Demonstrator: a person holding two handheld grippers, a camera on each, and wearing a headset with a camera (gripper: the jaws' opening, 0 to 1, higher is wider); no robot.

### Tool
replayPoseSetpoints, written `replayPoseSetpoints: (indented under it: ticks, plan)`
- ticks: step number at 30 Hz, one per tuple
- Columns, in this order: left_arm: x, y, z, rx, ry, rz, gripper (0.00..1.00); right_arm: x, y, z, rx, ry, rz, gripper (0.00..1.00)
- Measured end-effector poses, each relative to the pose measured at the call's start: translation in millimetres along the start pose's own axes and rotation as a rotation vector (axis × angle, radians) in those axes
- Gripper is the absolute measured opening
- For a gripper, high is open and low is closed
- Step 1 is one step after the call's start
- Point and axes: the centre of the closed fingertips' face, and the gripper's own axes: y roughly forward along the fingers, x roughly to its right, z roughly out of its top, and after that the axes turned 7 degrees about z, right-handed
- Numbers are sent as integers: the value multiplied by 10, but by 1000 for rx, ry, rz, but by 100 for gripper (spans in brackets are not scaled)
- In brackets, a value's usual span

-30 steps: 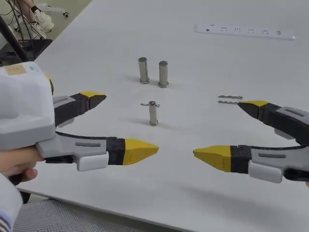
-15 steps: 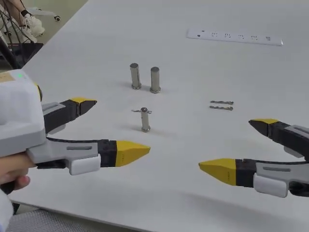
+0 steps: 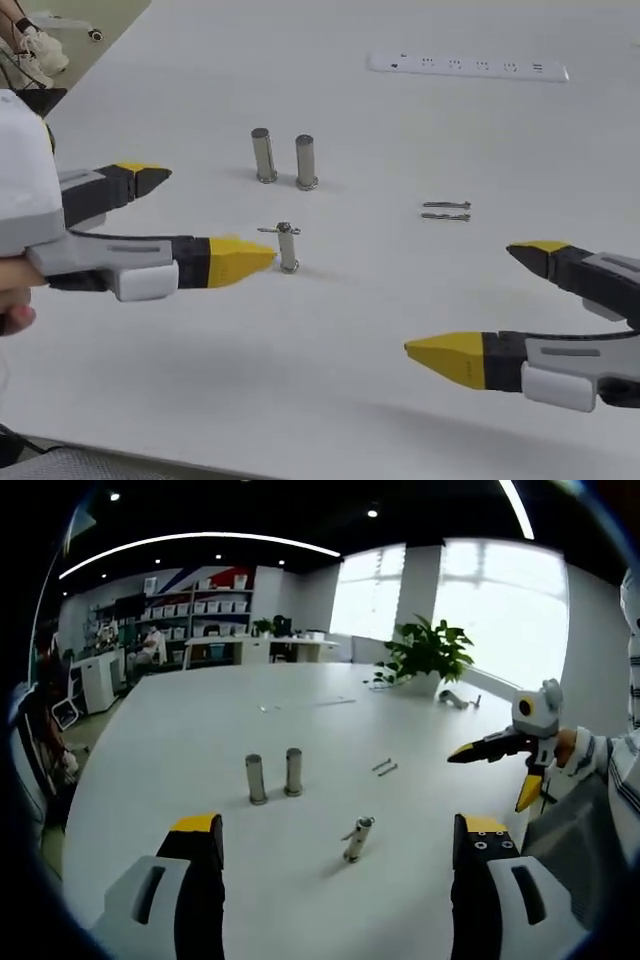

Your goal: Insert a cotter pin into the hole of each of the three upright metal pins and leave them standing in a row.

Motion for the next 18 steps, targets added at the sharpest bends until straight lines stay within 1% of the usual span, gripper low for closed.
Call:
replayPoseSetpoints:
  ticks: [2, 7, 9, 10, 12, 14, 16, 17, 18]
  plan:
    - [-81, 61, 37, -1, 2, 18, 92, 6, -19, 5, 4, -2, -5, 97]
    - [-207, 207, 99, -6, 20, 38, 88, 36, -87, 0, 6, 0, -20, 97]
    - [-244, 280, 131, 7, -3, 33, 86, 55, -114, -9, 6, 5, -30, 97]
    - [-268, 328, 130, 1, -27, 33, 83, 59, -123, -15, 6, 7, -32, 97]
    - [-322, 416, 121, -8, -23, 49, 78, 71, -141, -27, 5, 13, -38, 97]
    - [-357, 492, 109, -15, -21, 61, 78, 79, -153, -34, 6, 19, -42, 96]
    - [-387, 583, 95, -19, -40, 69, 77, 85, -162, -42, 5, 23, -45, 96]
    - [-414, 636, 81, -23, -55, 84, 74, 88, -167, -49, 4, 26, -48, 96]
    - [-457, 665, 53, -38, -36, 109, 71, 89, -168, -56, 3, 28, -48, 96]
